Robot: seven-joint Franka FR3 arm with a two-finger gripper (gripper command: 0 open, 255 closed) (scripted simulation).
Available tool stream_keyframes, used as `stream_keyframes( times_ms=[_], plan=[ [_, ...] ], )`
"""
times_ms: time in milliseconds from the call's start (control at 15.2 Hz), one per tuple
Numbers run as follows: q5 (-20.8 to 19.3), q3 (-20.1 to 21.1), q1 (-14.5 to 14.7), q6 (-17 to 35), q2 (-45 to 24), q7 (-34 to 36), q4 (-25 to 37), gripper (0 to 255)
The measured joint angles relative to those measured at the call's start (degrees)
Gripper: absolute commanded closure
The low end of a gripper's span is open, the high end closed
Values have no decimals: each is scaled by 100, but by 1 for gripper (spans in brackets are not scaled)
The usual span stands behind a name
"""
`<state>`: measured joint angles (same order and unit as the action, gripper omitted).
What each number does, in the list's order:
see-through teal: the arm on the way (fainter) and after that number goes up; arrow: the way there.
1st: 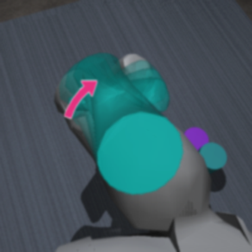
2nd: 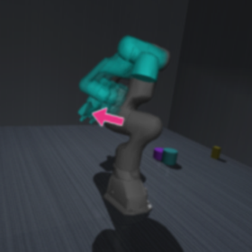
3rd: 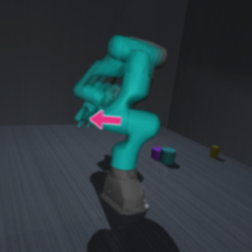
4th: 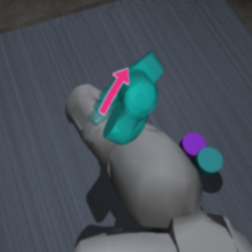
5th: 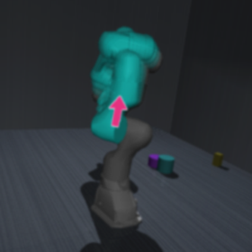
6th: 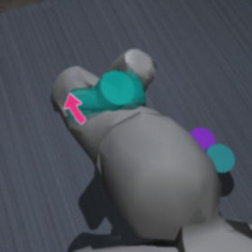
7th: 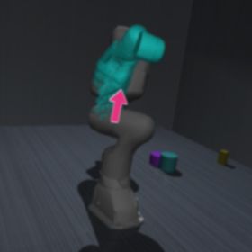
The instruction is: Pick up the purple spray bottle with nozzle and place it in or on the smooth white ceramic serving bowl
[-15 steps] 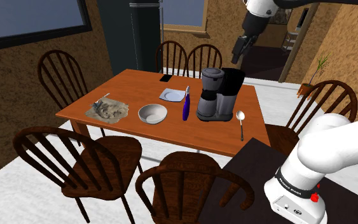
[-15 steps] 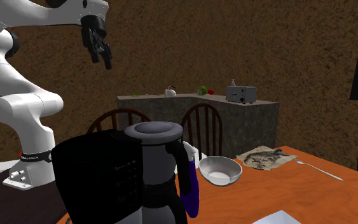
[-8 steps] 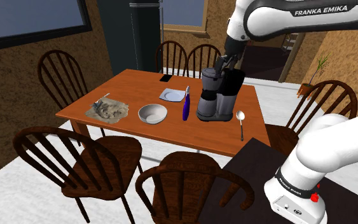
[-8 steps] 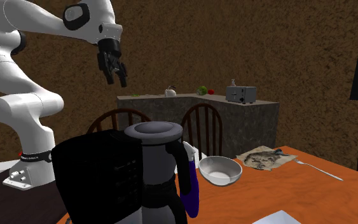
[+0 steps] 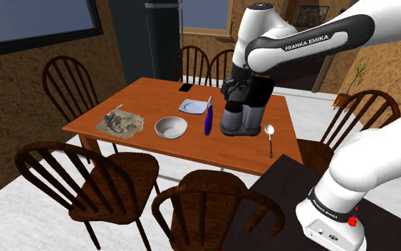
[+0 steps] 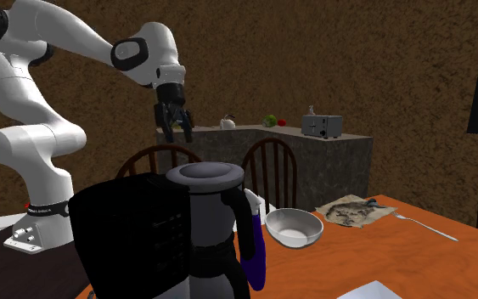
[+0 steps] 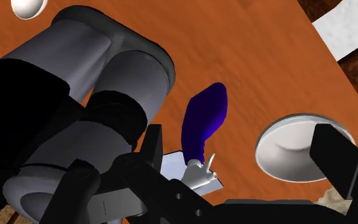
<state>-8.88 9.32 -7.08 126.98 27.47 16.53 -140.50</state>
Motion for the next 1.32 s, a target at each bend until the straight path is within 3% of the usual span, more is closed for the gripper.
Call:
stream_keyframes(
  times_ms=[396, 726, 1056, 1320],
  plan=[
    [-555, 387, -410, 1033, -1319, 1238, 205, 0],
    [-1359, 607, -661, 1592, -2459, 2501, 617, 0],
    [-2237, 499, -675, 1852, -3650, 3708, 1329, 0],
    [-2726, 277, -502, 1901, -4561, 4496, 2038, 0]
  ],
)
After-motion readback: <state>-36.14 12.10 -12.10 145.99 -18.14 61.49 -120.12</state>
